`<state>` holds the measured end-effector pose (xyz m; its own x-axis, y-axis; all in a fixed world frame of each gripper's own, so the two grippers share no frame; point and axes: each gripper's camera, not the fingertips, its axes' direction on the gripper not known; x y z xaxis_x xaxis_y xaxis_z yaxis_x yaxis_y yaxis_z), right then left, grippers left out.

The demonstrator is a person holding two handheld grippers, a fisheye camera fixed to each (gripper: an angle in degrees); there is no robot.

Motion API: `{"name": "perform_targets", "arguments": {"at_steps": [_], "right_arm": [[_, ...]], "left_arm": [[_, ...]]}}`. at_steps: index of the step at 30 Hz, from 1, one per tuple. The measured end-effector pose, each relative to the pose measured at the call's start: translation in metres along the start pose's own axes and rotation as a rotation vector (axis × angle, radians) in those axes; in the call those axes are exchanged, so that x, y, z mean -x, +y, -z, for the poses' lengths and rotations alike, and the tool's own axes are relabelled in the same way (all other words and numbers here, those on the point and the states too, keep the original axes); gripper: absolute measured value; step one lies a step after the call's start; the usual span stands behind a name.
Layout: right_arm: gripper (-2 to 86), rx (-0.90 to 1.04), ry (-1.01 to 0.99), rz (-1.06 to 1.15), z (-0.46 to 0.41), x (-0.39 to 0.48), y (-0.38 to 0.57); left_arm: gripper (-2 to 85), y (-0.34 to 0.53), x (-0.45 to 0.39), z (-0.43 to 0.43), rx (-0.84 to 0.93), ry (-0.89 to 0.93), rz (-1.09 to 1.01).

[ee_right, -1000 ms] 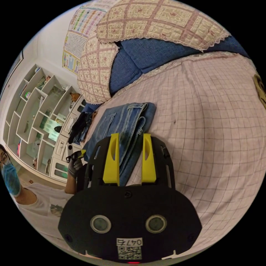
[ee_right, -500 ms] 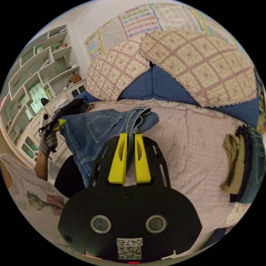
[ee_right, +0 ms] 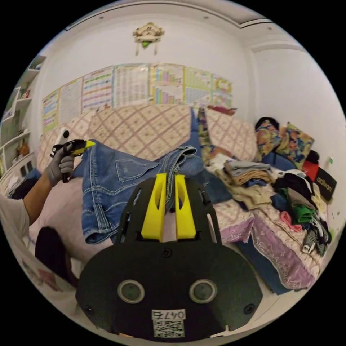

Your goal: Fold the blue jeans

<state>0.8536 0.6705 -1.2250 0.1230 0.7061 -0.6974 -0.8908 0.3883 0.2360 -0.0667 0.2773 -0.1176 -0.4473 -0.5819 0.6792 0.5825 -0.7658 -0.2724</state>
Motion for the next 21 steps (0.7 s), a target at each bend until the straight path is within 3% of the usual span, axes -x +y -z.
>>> {"name": "perform_targets", "arguments": {"at_steps": [4, 6, 8, 12, 16, 21], "right_arm": [[0.4, -0.184, 0.105, -0.208, -0.008, -0.045, -0.011], [0.7, -0.217, 0.129, -0.358, -0.032, -0.065, -0.006], [1.5, -0.126, 0.164, -0.573, -0.080, -0.090, 0.015], [9.4, 0.143, 0.131, -0.688, -0.146, -0.100, 0.064], [10.7, 0.104, 0.062, -0.608, -0.105, -0.081, 0.093], [5.9, 0.056, 0.025, -0.401, 0.001, 0.003, 0.116]], "left_arm": [[3.4, -0.102, 0.008, -0.065, 0.037, -0.029, -0.081], [8.8, -0.139, 0.031, -0.099, 0.061, -0.210, 0.007], [9.9, -0.131, 0.047, -0.111, 0.097, -0.420, 0.086], [9.6, -0.036, 0.019, -0.085, 0.104, -0.516, 0.016], [7.2, 0.081, -0.061, -0.011, 0.126, -0.631, -0.084], [1.8, 0.264, -0.229, 0.138, -0.010, -0.959, -0.071]]}}
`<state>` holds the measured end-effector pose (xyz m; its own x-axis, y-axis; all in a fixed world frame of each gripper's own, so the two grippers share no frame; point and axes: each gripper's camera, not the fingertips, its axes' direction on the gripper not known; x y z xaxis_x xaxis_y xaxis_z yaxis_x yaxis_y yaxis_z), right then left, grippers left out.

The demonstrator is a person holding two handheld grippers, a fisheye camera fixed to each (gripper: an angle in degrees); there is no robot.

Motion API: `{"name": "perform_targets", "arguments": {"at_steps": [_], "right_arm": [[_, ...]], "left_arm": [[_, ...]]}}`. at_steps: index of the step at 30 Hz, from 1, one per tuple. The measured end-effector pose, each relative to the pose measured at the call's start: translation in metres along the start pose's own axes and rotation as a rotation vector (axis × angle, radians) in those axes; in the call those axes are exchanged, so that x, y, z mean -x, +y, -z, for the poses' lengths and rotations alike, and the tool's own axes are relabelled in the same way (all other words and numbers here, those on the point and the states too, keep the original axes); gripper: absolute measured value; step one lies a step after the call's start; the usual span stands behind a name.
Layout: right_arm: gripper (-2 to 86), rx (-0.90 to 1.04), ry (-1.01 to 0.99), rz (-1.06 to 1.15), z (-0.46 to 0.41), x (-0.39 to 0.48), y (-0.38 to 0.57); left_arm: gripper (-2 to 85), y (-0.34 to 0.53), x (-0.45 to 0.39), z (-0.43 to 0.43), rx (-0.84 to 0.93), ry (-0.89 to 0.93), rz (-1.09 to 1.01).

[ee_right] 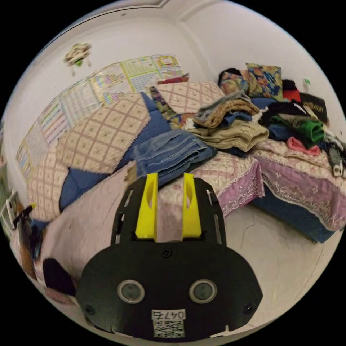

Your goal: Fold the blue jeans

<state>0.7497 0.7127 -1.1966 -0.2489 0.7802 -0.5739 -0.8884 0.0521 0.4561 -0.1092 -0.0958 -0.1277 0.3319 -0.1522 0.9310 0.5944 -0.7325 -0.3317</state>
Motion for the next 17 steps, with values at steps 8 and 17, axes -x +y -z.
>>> {"name": "perform_targets", "arguments": {"at_steps": [8, 17], "right_arm": [[-0.6, -0.043, -0.057, 0.603, 0.073, 0.237, 0.137], [-0.8, -0.072, -0.678, 0.913, 0.086, 0.500, 0.198]], "left_arm": [[-0.9, 0.201, -0.065, 0.186, -0.084, -0.520, 0.016], [-0.9, 0.306, -0.085, 0.260, -0.326, -0.445, 0.147]]}}
